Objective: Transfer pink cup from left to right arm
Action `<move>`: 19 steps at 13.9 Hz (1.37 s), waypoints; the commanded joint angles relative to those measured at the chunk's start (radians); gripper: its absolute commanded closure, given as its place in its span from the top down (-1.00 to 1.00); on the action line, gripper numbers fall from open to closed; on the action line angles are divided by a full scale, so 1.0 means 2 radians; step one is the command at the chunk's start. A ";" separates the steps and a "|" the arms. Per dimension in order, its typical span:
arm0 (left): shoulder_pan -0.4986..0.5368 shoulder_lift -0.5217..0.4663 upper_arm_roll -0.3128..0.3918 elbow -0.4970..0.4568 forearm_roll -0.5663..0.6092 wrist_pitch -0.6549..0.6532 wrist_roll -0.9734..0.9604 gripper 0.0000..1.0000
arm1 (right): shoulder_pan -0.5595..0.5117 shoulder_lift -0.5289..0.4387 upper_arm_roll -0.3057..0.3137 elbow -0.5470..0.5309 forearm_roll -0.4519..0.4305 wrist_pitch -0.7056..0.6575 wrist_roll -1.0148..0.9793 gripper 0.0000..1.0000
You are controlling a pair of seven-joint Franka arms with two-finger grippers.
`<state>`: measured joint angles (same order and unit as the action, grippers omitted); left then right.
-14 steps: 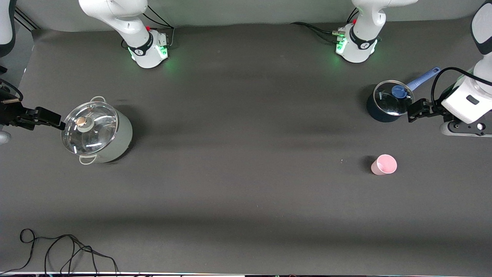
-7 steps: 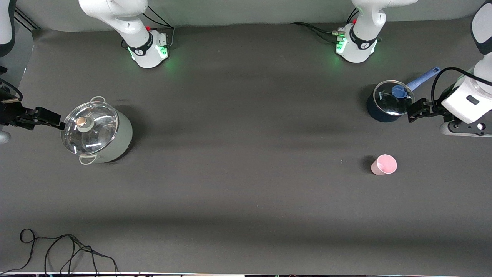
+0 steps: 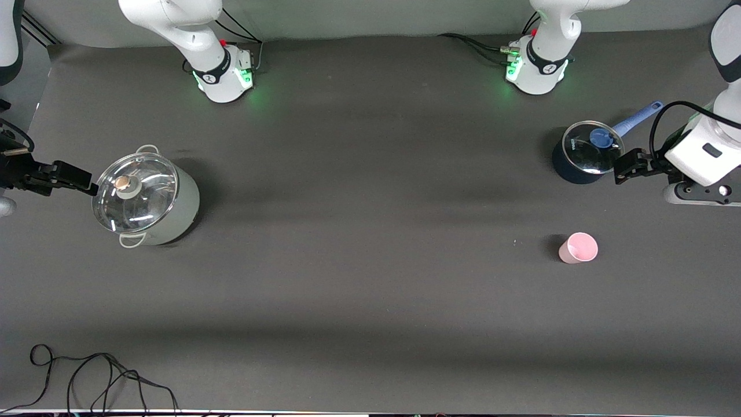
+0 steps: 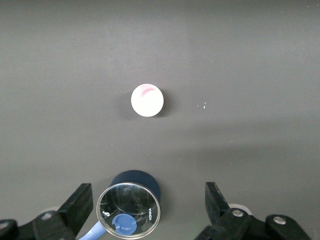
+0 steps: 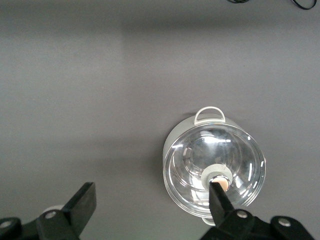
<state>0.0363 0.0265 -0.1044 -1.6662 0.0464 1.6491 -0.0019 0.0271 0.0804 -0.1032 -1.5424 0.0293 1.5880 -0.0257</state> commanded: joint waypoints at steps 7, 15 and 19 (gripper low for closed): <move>0.001 -0.009 0.001 -0.007 -0.002 -0.004 0.000 1.00 | 0.002 -0.006 -0.001 0.000 0.007 -0.001 0.007 1.00; 0.038 -0.001 0.009 0.003 -0.005 -0.020 0.159 1.00 | 0.001 -0.006 -0.001 0.000 0.007 -0.001 0.007 1.00; 0.096 0.017 0.010 0.016 -0.074 -0.009 0.338 1.00 | 0.002 -0.006 -0.001 0.000 0.007 -0.001 0.007 1.00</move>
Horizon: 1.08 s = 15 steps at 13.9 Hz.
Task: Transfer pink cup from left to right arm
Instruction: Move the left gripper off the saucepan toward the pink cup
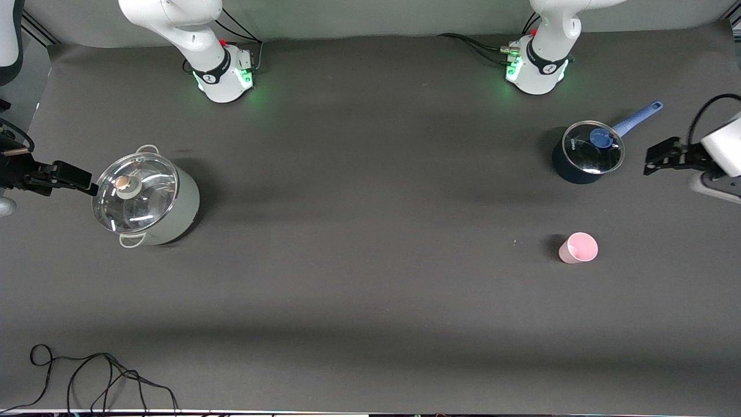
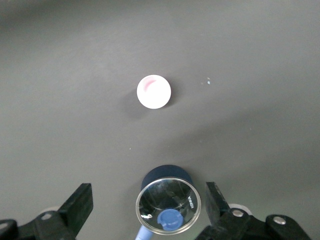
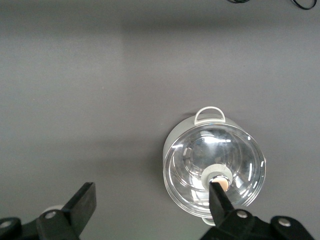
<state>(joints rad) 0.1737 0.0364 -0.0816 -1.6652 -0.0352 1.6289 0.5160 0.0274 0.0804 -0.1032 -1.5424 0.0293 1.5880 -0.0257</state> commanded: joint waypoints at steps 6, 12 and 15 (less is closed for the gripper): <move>0.117 0.072 -0.001 0.049 -0.151 0.010 0.372 1.00 | 0.001 -0.006 -0.001 0.000 0.007 0.000 0.007 1.00; 0.194 0.194 -0.002 0.061 -0.311 0.010 0.608 0.98 | 0.002 -0.005 -0.001 0.000 0.007 0.000 0.007 1.00; 0.207 0.275 -0.003 0.085 -0.370 0.010 0.717 0.97 | 0.001 -0.003 -0.001 0.002 0.007 0.001 0.007 1.00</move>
<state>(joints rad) 0.5720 0.4795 -0.0757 -1.5694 -0.7097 1.6625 1.8311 0.0276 0.0804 -0.1032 -1.5424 0.0293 1.5885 -0.0257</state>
